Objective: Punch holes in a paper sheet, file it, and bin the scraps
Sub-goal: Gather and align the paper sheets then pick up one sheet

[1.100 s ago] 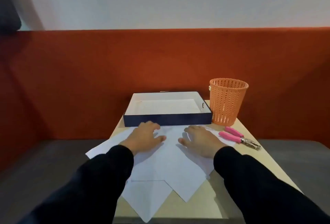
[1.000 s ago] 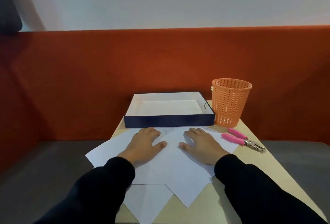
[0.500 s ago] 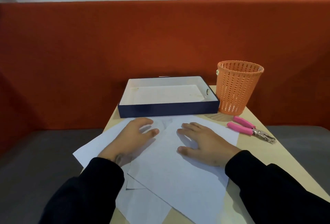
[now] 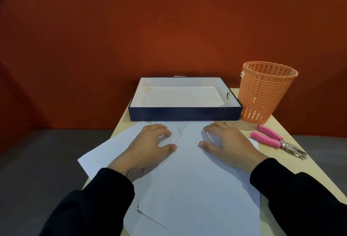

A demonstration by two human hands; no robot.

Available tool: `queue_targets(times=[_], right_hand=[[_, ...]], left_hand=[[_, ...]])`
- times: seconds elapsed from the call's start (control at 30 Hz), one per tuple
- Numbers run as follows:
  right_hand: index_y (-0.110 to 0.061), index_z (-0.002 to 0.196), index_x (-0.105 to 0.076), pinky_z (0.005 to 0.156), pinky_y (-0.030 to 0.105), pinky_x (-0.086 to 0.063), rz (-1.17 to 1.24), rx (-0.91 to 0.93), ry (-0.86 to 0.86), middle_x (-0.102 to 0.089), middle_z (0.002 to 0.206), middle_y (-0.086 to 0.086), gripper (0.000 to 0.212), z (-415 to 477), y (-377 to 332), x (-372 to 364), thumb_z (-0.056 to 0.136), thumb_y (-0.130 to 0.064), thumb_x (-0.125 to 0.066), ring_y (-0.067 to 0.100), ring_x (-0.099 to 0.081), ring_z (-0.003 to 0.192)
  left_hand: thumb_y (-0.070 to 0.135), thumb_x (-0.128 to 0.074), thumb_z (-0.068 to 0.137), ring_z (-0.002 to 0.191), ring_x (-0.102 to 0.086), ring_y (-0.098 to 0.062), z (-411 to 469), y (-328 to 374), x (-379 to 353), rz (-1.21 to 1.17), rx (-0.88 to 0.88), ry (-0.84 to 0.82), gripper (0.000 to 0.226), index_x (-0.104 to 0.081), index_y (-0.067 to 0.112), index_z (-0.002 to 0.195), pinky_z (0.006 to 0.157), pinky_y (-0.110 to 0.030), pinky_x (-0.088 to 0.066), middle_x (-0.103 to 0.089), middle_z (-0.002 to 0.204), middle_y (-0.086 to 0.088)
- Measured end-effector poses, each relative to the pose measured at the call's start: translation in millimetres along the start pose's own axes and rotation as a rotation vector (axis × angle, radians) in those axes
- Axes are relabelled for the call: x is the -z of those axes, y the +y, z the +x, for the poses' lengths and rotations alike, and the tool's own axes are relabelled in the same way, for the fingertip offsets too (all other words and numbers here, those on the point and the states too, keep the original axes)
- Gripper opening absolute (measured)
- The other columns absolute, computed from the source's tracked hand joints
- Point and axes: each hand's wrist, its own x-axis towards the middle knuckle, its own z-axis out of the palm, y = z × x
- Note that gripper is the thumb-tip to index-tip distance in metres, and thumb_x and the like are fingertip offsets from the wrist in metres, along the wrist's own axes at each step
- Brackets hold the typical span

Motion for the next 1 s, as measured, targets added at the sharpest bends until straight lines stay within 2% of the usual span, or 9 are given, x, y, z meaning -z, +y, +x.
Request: queue_targets(times=[0.2, 0.3, 0.4, 0.47, 0.53, 0.67, 0.83, 0.93, 1.0], right_hand=[[-0.023, 0.106, -0.075, 0.095, 0.039, -0.047, 0.044, 0.141, 0.059, -0.069, 0.112, -0.009, 0.023, -2.0, -7.1, -5.9, 0.094, -0.040, -0.065, 0.014, -0.054, 0.106], [-0.026, 0.132, -0.064, 0.108, 0.041, -0.043, 0.037, 0.026, 0.024, -0.060, 0.138, -0.008, 0.048, -0.9, -7.0, -5.9, 0.094, -0.053, -0.055, 0.017, -0.050, 0.129], [-0.022, 0.150, -0.046, 0.119, 0.041, -0.033, -0.016, -0.137, -0.019, -0.044, 0.158, -0.004, 0.074, 0.1, -1.3, -6.2, 0.092, -0.067, -0.047, 0.020, -0.036, 0.146], [-0.021, 0.146, -0.052, 0.114, 0.037, -0.036, -0.068, -0.102, -0.008, -0.052, 0.151, -0.002, 0.071, -1.2, -0.3, -6.4, 0.093, -0.067, -0.046, 0.020, -0.041, 0.141], [-0.019, 0.138, -0.060, 0.106, 0.037, -0.042, -0.082, -0.065, 0.022, -0.061, 0.139, -0.002, 0.065, -3.1, -1.7, -4.9, 0.093, -0.065, -0.049, 0.020, -0.047, 0.130], [-0.021, 0.117, -0.068, 0.092, 0.038, -0.048, -0.064, -0.019, 0.056, -0.067, 0.115, -0.005, 0.054, -4.1, -7.2, -4.2, 0.090, -0.062, -0.046, 0.019, -0.053, 0.109], [-0.022, 0.104, -0.071, 0.083, 0.039, -0.049, -0.012, 0.065, 0.091, -0.067, 0.098, -0.005, 0.032, -5.2, -6.9, -6.2, 0.095, -0.048, -0.054, 0.018, -0.055, 0.097], [-0.025, 0.091, -0.070, 0.073, 0.042, -0.050, 0.019, 0.156, 0.151, -0.063, 0.085, -0.008, 0.023, -5.5, -8.9, -5.5, 0.097, -0.039, -0.053, 0.016, -0.056, 0.085], [-0.022, 0.095, -0.073, 0.071, 0.042, -0.051, 0.046, 0.248, 0.255, -0.066, 0.087, -0.007, 0.019, -4.0, -12.9, -2.7, 0.098, -0.034, -0.059, 0.018, -0.058, 0.083]], left_hand=[[0.053, -0.064, 0.091, 0.141, -0.031, -0.008, -3.7, 5.6, -3.7, 0.024, -0.094, -0.023, 0.044, -0.062, 0.037, 0.131, 0.117, -0.033, -0.029, -0.043, 0.151, 0.017], [0.050, -0.063, 0.092, 0.141, -0.032, -0.007, -5.4, 11.8, -9.0, 0.024, -0.085, -0.034, 0.041, -0.060, 0.038, 0.131, 0.116, -0.031, -0.029, -0.042, 0.152, 0.017], [0.061, -0.058, 0.090, 0.149, -0.025, -0.013, -7.0, 11.5, -9.4, 0.072, -0.010, -0.016, 0.066, -0.041, 0.035, 0.149, 0.118, -0.035, -0.028, -0.028, 0.163, 0.012], [0.067, -0.051, 0.090, 0.154, -0.014, -0.018, -6.1, 9.5, -8.3, 0.139, 0.071, 0.012, 0.082, -0.026, 0.028, 0.157, 0.123, -0.039, -0.023, -0.016, 0.168, 0.006], [0.069, -0.046, 0.091, 0.155, -0.009, -0.020, -5.2, 9.2, -8.1, 0.171, 0.101, 0.016, 0.085, -0.022, 0.024, 0.159, 0.124, -0.041, -0.019, -0.013, 0.169, 0.003], [0.068, -0.044, 0.092, 0.155, -0.011, -0.020, -5.5, 8.7, -6.3, 0.176, 0.074, -0.003, 0.075, -0.033, 0.029, 0.155, 0.124, -0.044, -0.020, -0.020, 0.167, 0.006], [0.062, -0.048, 0.095, 0.151, -0.019, -0.015, -11.1, 17.7, -8.6, 0.157, -0.010, -0.016, 0.058, -0.046, 0.036, 0.147, 0.124, -0.041, -0.019, -0.030, 0.162, 0.012], [0.054, -0.060, 0.092, 0.133, -0.043, -0.006, -13.9, 24.6, -11.6, -0.033, 0.006, 0.060, 0.039, -0.063, 0.036, 0.126, 0.110, -0.028, -0.040, -0.050, 0.146, 0.014], [0.035, -0.070, 0.091, 0.103, -0.063, -0.002, -16.9, 29.5, -9.6, -0.439, 0.040, 0.094, 0.016, -0.070, 0.031, 0.106, 0.080, -0.010, -0.050, -0.066, 0.121, 0.013]])
